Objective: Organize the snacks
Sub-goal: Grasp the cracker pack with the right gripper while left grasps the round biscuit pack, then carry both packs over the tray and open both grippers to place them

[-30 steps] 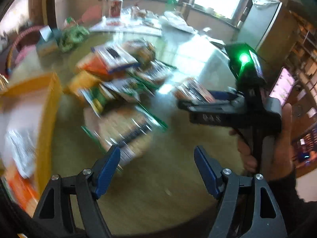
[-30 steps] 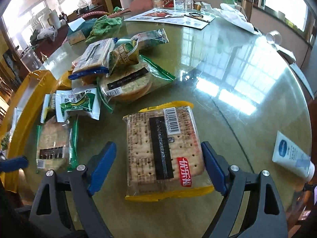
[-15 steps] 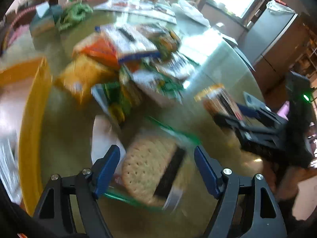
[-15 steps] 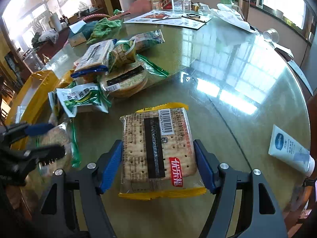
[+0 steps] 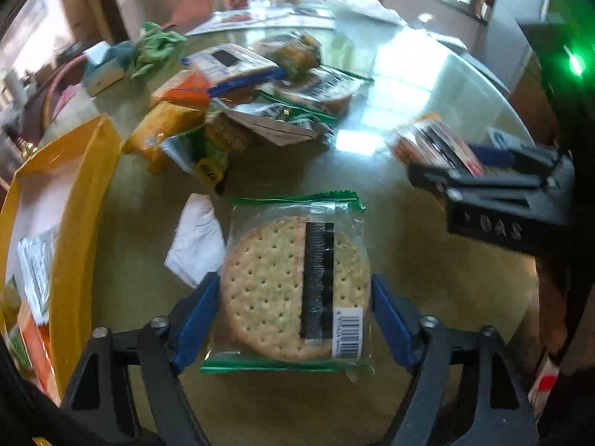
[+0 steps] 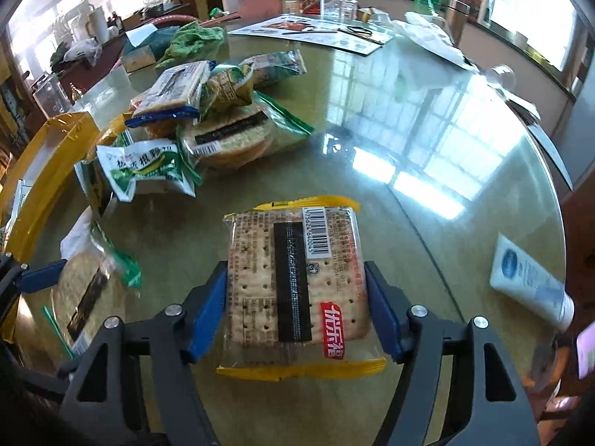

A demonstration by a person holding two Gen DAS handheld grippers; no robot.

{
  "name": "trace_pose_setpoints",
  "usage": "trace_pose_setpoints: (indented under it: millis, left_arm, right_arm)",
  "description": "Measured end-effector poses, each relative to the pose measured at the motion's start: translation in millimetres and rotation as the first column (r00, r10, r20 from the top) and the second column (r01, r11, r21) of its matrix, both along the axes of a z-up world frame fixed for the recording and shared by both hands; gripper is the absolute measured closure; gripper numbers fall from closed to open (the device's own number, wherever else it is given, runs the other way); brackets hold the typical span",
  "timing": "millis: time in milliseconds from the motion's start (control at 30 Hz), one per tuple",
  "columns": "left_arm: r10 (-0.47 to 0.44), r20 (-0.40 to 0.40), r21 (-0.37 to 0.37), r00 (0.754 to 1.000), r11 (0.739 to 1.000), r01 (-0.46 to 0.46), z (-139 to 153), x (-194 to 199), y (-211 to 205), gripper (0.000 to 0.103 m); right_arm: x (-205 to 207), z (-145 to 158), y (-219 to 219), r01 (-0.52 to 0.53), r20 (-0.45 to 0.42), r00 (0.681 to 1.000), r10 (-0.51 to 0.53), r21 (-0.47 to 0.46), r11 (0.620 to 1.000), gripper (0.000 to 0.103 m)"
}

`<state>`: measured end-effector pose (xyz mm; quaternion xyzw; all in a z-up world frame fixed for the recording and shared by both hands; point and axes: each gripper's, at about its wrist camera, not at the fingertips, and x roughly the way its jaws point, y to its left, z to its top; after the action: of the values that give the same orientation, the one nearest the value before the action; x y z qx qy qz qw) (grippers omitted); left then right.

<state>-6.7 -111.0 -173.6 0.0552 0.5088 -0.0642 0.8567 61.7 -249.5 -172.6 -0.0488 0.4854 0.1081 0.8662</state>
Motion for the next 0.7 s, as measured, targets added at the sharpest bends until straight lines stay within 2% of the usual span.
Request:
trace_pose_setpoints:
  millis: [100, 267, 433, 700]
  left_arm:
    - [0.034, 0.032, 0.005, 0.999, 0.999, -0.034, 3, -10, 4, 0.027]
    - [0.098, 0.125, -0.055, 0.987, 0.994, -0.091, 40, -36, 19, 0.027]
    - [0.158, 0.203, -0.098, 0.966, 0.985, -0.140, 72, -57, 40, 0.027]
    - [0.230, 0.292, -0.079, 0.928, 0.973, -0.216, 102, -91, 64, 0.027]
  right_arm:
    - [-14, 3, -5, 0.025, 0.006, 1.000, -0.025, 0.035, 0.999, 0.034]
    - [-46, 33, -5, 0.045, 0.082, 0.995, -0.050, 0.059, 0.997, 0.034]
    - [-72, 67, 15, -0.007, 0.165, 0.986, -0.003, 0.058, 0.998, 0.034]
    - [-104, 95, 53, -0.086, 0.239, 0.968, 0.076, 0.030, 0.996, 0.034]
